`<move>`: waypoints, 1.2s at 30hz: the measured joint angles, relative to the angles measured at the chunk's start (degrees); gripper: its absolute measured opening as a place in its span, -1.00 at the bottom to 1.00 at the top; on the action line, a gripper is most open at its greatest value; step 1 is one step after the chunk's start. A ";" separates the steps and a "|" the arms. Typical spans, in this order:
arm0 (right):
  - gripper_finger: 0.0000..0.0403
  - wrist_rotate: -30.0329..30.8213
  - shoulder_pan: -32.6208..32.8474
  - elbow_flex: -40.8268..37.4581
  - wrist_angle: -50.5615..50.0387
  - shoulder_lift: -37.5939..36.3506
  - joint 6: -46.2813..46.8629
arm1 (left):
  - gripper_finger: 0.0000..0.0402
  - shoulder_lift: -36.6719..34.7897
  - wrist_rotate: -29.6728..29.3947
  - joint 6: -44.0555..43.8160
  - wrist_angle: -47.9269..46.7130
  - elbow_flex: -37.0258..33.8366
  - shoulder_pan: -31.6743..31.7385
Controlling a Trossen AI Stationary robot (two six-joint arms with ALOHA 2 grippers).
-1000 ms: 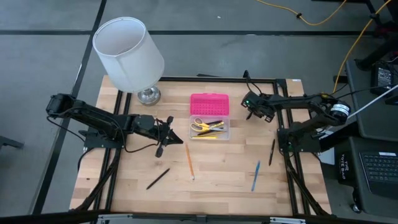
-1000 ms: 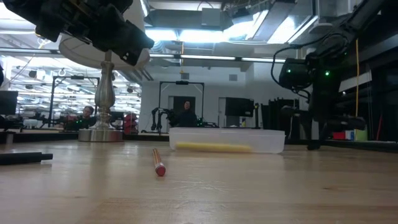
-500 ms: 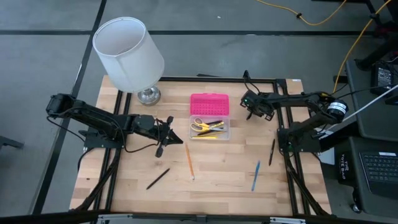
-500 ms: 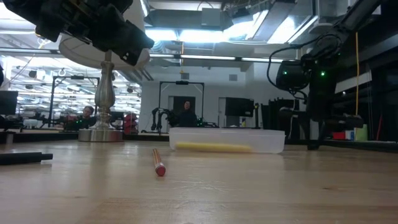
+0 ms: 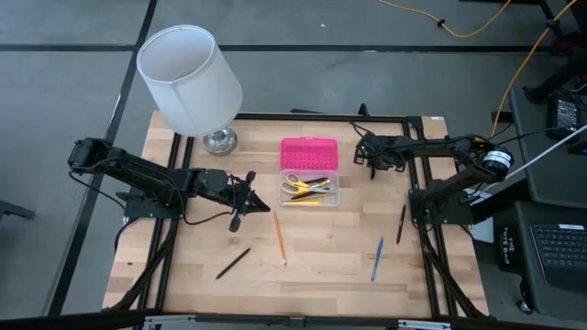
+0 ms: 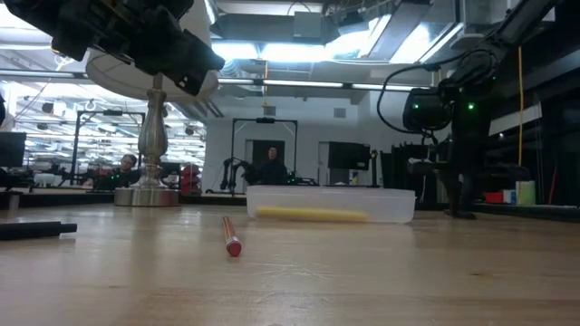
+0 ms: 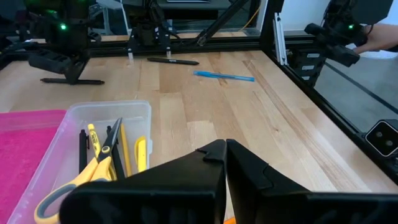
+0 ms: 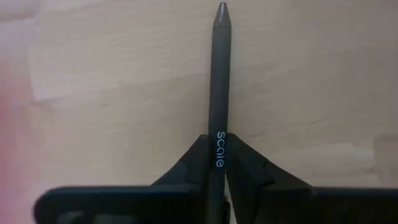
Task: Pick & place school supplies into a supply box
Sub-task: Put the black pen into the pink supply box
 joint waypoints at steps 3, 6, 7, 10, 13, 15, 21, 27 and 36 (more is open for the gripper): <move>-0.78 -0.41 -0.02 0.00 -0.09 0.00 -5.04 | -0.97 0.00 0.00 0.01 0.00 0.00 0.02; -0.75 -0.76 -0.02 0.00 -0.13 0.00 -9.49 | -0.98 0.00 0.00 -0.01 0.00 0.00 0.02; -0.75 -0.83 0.00 -0.02 -0.15 0.00 -10.93 | -0.98 0.00 0.00 -0.01 0.00 0.00 0.01; -0.77 -1.13 0.05 -0.02 -0.20 0.00 -14.08 | -0.97 0.00 0.00 -0.01 0.00 0.00 0.02; -0.79 -1.24 0.07 -0.04 -0.14 0.00 -16.30 | -0.96 0.00 0.00 -0.01 0.00 0.00 0.02; -0.80 -1.32 0.07 -0.09 0.09 0.00 -18.85 | -0.96 0.00 0.00 -0.01 0.00 0.00 0.02; -0.79 -1.47 0.08 1.05 0.02 0.05 -25.05 | -0.96 0.00 0.00 -0.01 0.00 0.00 0.01; -0.80 -2.90 0.46 3.88 -0.03 -0.35 -29.31 | -0.96 0.00 0.00 -0.01 0.37 0.00 0.01; -0.80 -2.06 5.54 6.64 0.84 -0.35 -34.00 | -0.98 0.00 -0.97 0.49 0.92 0.02 0.06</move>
